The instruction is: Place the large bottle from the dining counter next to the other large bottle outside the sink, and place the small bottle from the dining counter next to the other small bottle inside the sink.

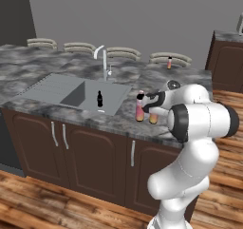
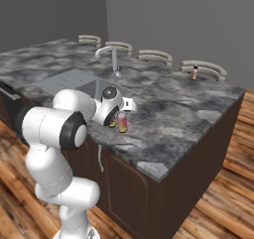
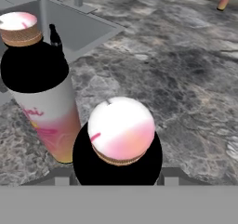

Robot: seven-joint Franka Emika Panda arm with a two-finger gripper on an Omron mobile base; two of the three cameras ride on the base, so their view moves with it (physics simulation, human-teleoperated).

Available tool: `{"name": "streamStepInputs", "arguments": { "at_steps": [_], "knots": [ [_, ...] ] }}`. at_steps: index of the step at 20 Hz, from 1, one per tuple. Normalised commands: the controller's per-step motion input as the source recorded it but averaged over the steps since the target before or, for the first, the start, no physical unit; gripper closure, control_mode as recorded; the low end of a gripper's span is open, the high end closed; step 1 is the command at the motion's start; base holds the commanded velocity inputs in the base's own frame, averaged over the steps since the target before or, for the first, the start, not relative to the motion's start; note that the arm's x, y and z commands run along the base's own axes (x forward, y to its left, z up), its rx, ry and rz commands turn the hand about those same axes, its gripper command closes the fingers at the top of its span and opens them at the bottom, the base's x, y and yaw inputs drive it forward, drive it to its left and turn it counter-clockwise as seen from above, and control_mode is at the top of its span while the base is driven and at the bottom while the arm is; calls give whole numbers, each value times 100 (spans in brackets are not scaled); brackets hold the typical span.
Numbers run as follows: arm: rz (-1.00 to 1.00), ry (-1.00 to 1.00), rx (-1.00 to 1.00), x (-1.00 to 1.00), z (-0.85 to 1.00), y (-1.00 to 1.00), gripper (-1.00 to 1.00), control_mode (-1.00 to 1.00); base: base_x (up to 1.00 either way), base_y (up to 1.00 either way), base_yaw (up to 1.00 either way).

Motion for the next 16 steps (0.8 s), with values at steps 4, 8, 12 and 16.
{"name": "streamStepInputs", "arguments": {
  "at_steps": [4, 8, 12, 16],
  "knots": [
    [0, -5, 0, -28, -19, 0, 100, -100, 0, 0, 0],
    [0, -2, 0, -7, -17, 0, 100, -100, 0, 0, 0],
    [0, -2, 0, -3, -17, 0, 100, -100, 0, 0, 0],
    [0, -1, 0, 0, -15, -2, 100, -100, 0, 0, 0]
  ]
}}
